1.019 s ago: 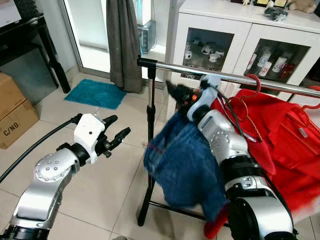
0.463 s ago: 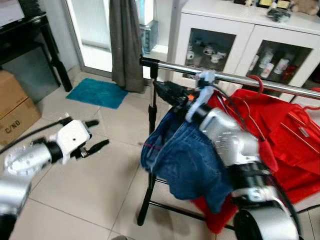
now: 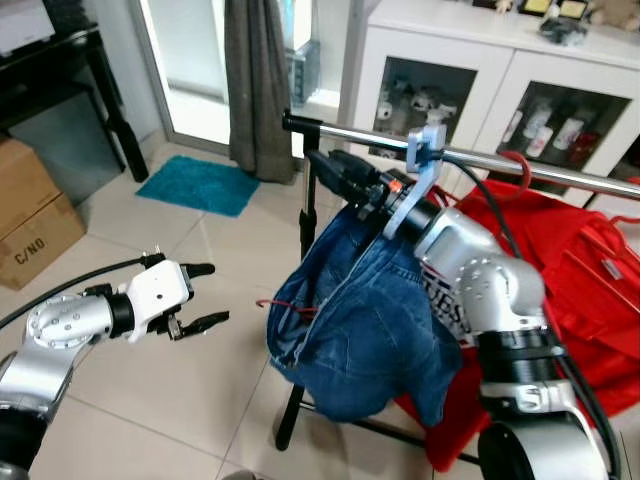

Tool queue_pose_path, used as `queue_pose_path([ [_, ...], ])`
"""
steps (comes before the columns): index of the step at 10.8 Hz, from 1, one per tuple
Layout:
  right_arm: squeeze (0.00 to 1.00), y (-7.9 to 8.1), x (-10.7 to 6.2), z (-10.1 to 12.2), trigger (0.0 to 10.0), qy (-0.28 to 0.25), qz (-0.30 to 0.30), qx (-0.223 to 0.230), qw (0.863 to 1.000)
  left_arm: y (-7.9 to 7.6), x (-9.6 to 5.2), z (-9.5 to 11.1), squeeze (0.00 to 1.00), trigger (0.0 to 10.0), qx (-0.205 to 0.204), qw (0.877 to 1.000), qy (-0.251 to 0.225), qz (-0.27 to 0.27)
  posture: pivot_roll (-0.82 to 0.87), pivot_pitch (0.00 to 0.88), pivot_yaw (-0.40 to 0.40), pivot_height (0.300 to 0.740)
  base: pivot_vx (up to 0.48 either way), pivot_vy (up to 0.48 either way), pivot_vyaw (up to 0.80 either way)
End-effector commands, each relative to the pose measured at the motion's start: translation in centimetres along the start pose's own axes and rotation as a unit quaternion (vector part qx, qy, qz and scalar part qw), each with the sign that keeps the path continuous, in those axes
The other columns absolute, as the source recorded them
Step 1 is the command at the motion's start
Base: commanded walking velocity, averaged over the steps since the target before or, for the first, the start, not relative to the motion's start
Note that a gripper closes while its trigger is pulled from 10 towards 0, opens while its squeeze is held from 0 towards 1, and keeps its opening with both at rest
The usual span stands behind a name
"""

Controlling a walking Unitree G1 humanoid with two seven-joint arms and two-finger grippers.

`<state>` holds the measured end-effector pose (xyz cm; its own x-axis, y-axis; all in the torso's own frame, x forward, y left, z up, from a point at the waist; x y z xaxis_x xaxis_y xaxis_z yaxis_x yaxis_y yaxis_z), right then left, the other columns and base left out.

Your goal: Hang hanger

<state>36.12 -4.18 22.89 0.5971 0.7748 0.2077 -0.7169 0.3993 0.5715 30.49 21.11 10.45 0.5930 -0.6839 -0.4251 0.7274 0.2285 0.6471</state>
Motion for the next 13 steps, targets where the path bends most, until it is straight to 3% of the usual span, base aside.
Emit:
queue_pose_path([
  [1,1.00,1.3,-0.1,1.2,0.0,-0.010,0.015,-0.020,1.000,0.1,0.4,0.9,0.00,10.0,0.023,0.999,-0.025,0.003,-0.03,0.000,-0.034,0.740,0.000,0.000,0.00],
  [4,1.00,3.0,-0.5,1.7,0.0,-0.007,0.032,-0.032,0.999,-0.6,0.2,1.7,0.00,10.0,0.019,0.997,-0.074,0.015,-0.04,0.000,-0.039,0.740,0.000,0.000,0.00],
  [6,1.00,4.5,-0.9,2.2,0.0,-0.003,0.051,-0.039,0.998,-0.3,-0.3,1.3,0.00,10.0,0.058,0.995,-0.077,0.034,-0.04,0.000,-0.047,0.740,0.000,0.000,0.00],
  [8,1.00,5.0,-1.1,2.2,0.0,-0.001,0.048,-0.044,0.998,-1.4,-0.5,0.4,0.00,10.0,0.060,0.996,-0.066,0.004,-0.05,0.000,-0.038,0.740,0.000,0.000,0.00],
  [9,1.00,5.3,-1.0,2.4,0.0,-0.003,0.050,-0.045,0.998,-1.2,-0.3,0.4,0.00,10.0,0.062,0.996,-0.068,0.006,-0.05,0.000,-0.036,0.740,0.000,0.000,0.00],
  [13,1.00,6.4,-0.7,2.4,0.0,-0.003,0.060,-0.049,0.997,-2.4,1.0,0.3,0.00,10.0,0.060,0.994,-0.079,-0.047,-0.06,0.000,-0.022,0.740,0.000,0.000,0.00],
])
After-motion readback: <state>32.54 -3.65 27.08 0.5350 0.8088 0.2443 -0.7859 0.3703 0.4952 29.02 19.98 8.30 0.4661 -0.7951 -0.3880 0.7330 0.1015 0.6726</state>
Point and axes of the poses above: a point about 5 cm out from each wrist's last joint towards the gripper, its own x axis pointing out of the wrist towards the gripper, its own z axis along the axis of the wrist's last joint, y = z × x, the point moved 5 cm from there along x, pointing out of the wrist towards the gripper, and after that the axes turned 14 degrees about x, right-handed, at the moved point
